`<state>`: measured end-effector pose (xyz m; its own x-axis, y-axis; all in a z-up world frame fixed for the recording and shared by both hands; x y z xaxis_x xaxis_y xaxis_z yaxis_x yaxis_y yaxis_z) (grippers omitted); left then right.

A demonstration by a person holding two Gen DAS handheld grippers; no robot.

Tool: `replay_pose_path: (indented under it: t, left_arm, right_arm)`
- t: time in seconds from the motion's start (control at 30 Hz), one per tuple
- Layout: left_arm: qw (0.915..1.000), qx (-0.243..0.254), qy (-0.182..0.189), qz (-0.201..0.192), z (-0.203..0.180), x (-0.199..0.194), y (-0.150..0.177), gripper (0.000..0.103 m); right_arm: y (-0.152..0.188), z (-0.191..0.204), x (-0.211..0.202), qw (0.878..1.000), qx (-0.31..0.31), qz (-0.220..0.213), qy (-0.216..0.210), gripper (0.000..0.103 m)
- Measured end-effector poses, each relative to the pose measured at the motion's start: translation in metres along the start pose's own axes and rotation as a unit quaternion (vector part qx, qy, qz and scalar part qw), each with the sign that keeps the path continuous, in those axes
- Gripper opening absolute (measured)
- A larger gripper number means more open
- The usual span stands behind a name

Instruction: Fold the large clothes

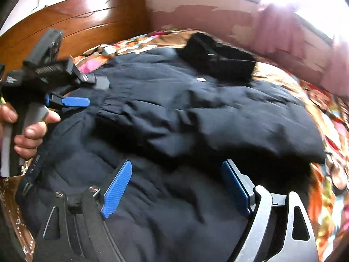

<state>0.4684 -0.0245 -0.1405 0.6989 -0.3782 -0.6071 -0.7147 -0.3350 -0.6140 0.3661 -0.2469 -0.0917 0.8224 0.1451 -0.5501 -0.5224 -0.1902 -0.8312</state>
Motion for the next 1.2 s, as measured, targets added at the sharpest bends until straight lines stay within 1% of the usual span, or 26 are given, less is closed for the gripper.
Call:
replay_pose_path:
  t: [0.03, 0.07, 0.1, 0.13, 0.17, 0.2, 0.23, 0.27, 0.3, 0.33, 0.43, 0.5, 0.57, 0.67, 0.73, 0.8, 0.83, 0.93, 0.97, 1.0, 1.07, 1.13, 1.2]
  left_arm:
    - [0.9997, 0.013, -0.018, 0.002, -0.001, 0.004, 0.002, 0.092]
    - [0.9981, 0.033, -0.051, 0.01, -0.004, 0.012, 0.005, 0.085]
    - [0.9964, 0.046, -0.069, 0.015, -0.006, 0.018, 0.005, 0.066]
    - [0.9954, 0.053, -0.078, 0.017, -0.008, 0.02, 0.005, 0.05]
    - [0.9938, 0.06, -0.091, 0.02, -0.01, 0.021, 0.005, 0.04]
    - [0.9912, 0.068, -0.112, 0.019, -0.011, 0.022, 0.004, 0.023]
    - [0.9879, 0.076, -0.134, 0.015, -0.01, 0.02, 0.003, 0.013]
    - [0.9848, 0.084, -0.151, 0.012, -0.011, 0.019, 0.001, 0.009]
    - [0.9821, 0.094, -0.163, 0.006, -0.013, 0.018, -0.002, 0.006]
    - [0.9807, 0.103, -0.166, -0.005, -0.016, 0.013, -0.006, 0.005]
    - [0.9734, 0.136, -0.177, -0.049, -0.027, -0.003, -0.02, 0.004]
    - [0.9687, 0.151, -0.177, -0.087, -0.033, -0.02, -0.035, 0.003]
    - [0.963, 0.157, -0.184, -0.118, -0.032, -0.038, -0.05, 0.003]
    - [0.9526, 0.169, -0.204, -0.15, -0.018, -0.055, -0.074, 0.003]
    - [0.9495, 0.177, -0.214, -0.146, -0.006, -0.053, -0.081, 0.002]
    - [0.9471, 0.182, -0.229, -0.132, 0.008, -0.043, -0.081, 0.002]
    - [0.9462, 0.185, -0.234, -0.124, 0.014, -0.037, -0.078, 0.002]
    - [0.9396, 0.203, -0.256, -0.1, 0.029, -0.014, -0.071, 0.002]
    - [0.9391, 0.205, -0.259, -0.095, 0.033, -0.008, -0.068, 0.002]
    - [0.9394, 0.205, -0.26, -0.091, 0.035, -0.005, -0.064, 0.002]
    - [0.9429, 0.197, -0.255, -0.084, 0.041, 0.003, -0.059, 0.002]
    - [0.9448, 0.194, -0.25, -0.085, 0.044, 0.007, -0.055, 0.002]
    - [0.949, 0.188, -0.235, -0.093, 0.045, 0.007, -0.053, 0.002]
  right_arm:
    - [0.0, -0.025, -0.008, 1.0, 0.018, 0.0, 0.01, 0.082]
    - [0.004, -0.035, -0.013, 0.999, 0.033, 0.001, 0.016, 0.082]
    - [0.009, -0.046, -0.02, 0.999, 0.049, 0.001, 0.023, 0.082]
    - [0.015, -0.055, -0.024, 0.998, 0.059, 0.002, 0.029, 0.082]
    - [0.02, -0.063, -0.028, 0.997, 0.068, 0.004, 0.036, 0.082]
    - [0.021, -0.07, -0.023, 0.996, 0.074, 0.005, 0.04, 0.082]
    - [0.025, -0.073, -0.025, 0.996, 0.08, 0.008, 0.047, 0.082]
    - [0.028, -0.077, -0.026, 0.995, 0.086, 0.011, 0.052, 0.082]
    - [0.029, -0.078, -0.026, 0.994, 0.089, 0.013, 0.054, 0.082]
    - [0.029, -0.079, -0.025, 0.994, 0.088, 0.013, 0.056, 0.082]
    - [0.018, -0.078, -0.016, 0.995, 0.071, 0.01, 0.062, 0.082]
    - [0.002, -0.079, -0.012, 0.996, 0.053, -0.005, 0.072, 0.082]
    - [-0.011, -0.079, -0.016, 0.995, 0.044, -0.022, 0.083, 0.082]
    - [-0.037, -0.084, -0.008, 0.993, 0.044, -0.052, 0.1, 0.082]
    - [-0.05, -0.086, 0.009, 0.991, 0.05, -0.063, 0.106, 0.083]
    - [-0.057, -0.089, 0.037, 0.99, 0.063, -0.058, 0.11, 0.083]
    - [-0.058, -0.09, 0.048, 0.99, 0.066, -0.054, 0.108, 0.083]
    - [-0.058, -0.085, 0.1, 0.993, 0.06, -0.023, 0.102, 0.083]
    - [-0.057, -0.083, 0.112, 0.993, 0.057, -0.013, 0.101, 0.083]
    - [-0.054, -0.081, 0.124, 0.993, 0.057, -0.003, 0.1, 0.083]
    - [-0.045, -0.079, 0.145, 0.993, 0.064, 0.019, 0.099, 0.083]
    - [-0.035, -0.078, 0.159, 0.992, 0.067, 0.038, 0.099, 0.086]
    - [-0.031, -0.076, 0.166, 0.992, 0.065, 0.04, 0.101, 0.087]
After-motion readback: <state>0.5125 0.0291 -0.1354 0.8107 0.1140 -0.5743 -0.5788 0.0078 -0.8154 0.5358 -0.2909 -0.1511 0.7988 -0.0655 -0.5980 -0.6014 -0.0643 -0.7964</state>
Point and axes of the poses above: each gripper's, at about its wrist camera, not at the fingertips, and x roughly the way its jaws point, z to its left, y to its underside, the point moved 7 cm from there along x, roughly the way its jaws point, and after that the axes turned 12 degrees about -z, right-handed, at the moved point
